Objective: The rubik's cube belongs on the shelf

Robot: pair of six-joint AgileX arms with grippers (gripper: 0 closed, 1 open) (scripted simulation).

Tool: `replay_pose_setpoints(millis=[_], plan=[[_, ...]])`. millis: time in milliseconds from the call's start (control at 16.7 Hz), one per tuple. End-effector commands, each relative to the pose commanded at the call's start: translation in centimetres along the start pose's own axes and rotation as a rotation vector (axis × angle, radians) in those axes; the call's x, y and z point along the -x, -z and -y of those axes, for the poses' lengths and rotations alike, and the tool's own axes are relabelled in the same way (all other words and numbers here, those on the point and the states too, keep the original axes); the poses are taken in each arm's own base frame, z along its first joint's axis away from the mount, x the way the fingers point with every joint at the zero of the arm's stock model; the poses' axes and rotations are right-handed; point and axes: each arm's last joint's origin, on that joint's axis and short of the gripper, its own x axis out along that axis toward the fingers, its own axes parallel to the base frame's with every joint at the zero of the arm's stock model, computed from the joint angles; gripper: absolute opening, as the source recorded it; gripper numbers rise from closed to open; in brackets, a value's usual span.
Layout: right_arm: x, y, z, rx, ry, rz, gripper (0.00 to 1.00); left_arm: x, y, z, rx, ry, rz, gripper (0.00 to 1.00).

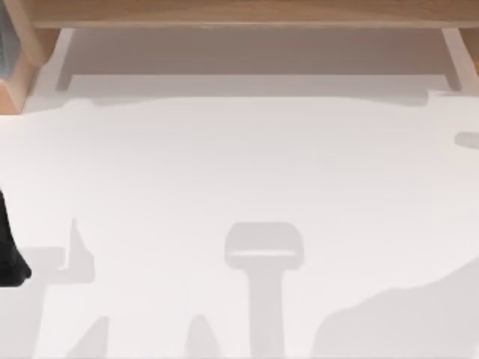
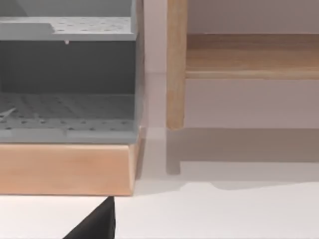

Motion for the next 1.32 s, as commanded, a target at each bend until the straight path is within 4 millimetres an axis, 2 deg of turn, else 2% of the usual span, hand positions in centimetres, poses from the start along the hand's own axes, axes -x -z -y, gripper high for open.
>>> replay_pose_setpoints(millis=[240, 600, 720, 1080, 1320], plan=[[0.5, 0.3, 0.1, -0.001, 0.001, -0.008, 0.0, 0.0, 0.0, 0.0, 0.0, 0.0, 0.0, 1.0], [5.2, 0.2, -0.2, -0.009, -0.011, -0.006, 0.0, 0.0, 0.0, 0.0, 0.0, 0.0, 0.0, 1.0], [6.3, 0.1, -0.1, -0.005, -0.006, -0.004, 0.0, 0.0, 0.0, 0.0, 0.0, 0.0, 0.0, 1.0], [6.7, 0.2, -0.1, -0.003, -0.001, -0.008, 0.0, 0.0, 0.0, 0.0, 0.0, 0.0, 0.0, 1.0], [9.9, 0.3, -0.2, -0.007, -0.006, -0.008, 0.0, 0.0, 0.0, 0.0, 0.0, 0.0, 0.0, 1.0]])
